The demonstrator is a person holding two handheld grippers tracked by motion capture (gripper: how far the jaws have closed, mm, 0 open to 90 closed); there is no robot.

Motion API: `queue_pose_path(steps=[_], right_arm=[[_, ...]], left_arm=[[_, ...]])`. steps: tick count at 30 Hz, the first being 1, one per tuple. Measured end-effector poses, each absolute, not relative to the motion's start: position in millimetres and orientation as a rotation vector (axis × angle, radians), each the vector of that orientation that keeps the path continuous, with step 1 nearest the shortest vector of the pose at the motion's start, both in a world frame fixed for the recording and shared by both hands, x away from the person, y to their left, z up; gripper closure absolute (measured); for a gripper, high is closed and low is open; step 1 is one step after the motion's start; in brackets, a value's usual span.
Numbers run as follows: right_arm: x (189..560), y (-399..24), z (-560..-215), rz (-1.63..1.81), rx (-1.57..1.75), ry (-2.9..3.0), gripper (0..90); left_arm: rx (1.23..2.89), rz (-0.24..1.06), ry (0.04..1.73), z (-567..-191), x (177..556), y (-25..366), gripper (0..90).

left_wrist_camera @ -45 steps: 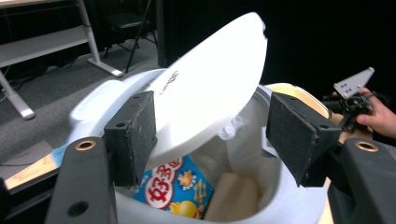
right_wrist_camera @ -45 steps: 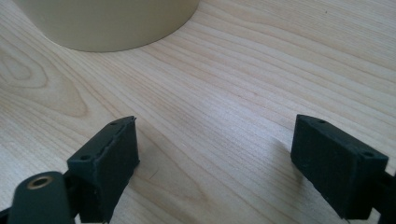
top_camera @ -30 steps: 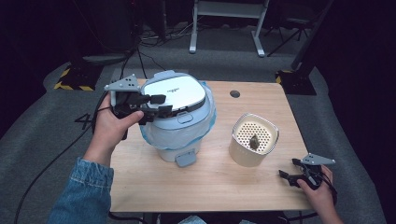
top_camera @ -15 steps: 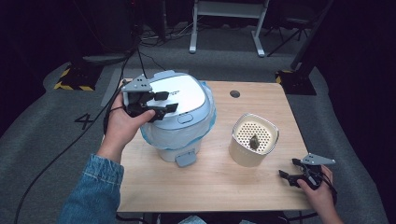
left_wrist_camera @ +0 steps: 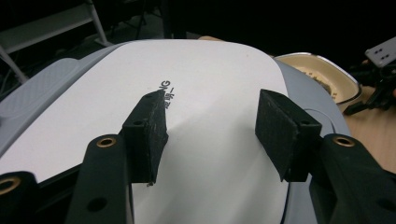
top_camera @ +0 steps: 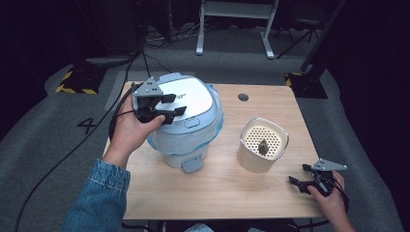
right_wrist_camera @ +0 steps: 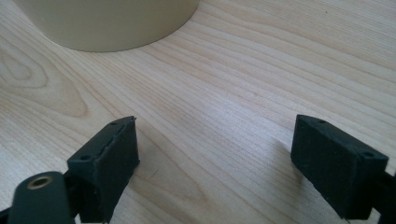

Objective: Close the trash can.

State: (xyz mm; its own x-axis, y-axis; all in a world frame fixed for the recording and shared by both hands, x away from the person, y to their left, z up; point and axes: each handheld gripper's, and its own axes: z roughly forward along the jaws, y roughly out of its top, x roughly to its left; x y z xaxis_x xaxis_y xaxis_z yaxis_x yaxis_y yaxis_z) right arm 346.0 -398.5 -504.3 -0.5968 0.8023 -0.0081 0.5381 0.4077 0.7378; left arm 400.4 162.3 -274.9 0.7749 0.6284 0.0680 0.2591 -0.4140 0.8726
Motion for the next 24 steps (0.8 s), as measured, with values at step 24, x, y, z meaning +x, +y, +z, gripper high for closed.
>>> queue_pose_path(steps=[24], right_arm=[[346,-398,-504,1.008,1.162,2.303,15.1]], left_arm=[[1.903,0.359,0.676,-275,389,171,31.1]])
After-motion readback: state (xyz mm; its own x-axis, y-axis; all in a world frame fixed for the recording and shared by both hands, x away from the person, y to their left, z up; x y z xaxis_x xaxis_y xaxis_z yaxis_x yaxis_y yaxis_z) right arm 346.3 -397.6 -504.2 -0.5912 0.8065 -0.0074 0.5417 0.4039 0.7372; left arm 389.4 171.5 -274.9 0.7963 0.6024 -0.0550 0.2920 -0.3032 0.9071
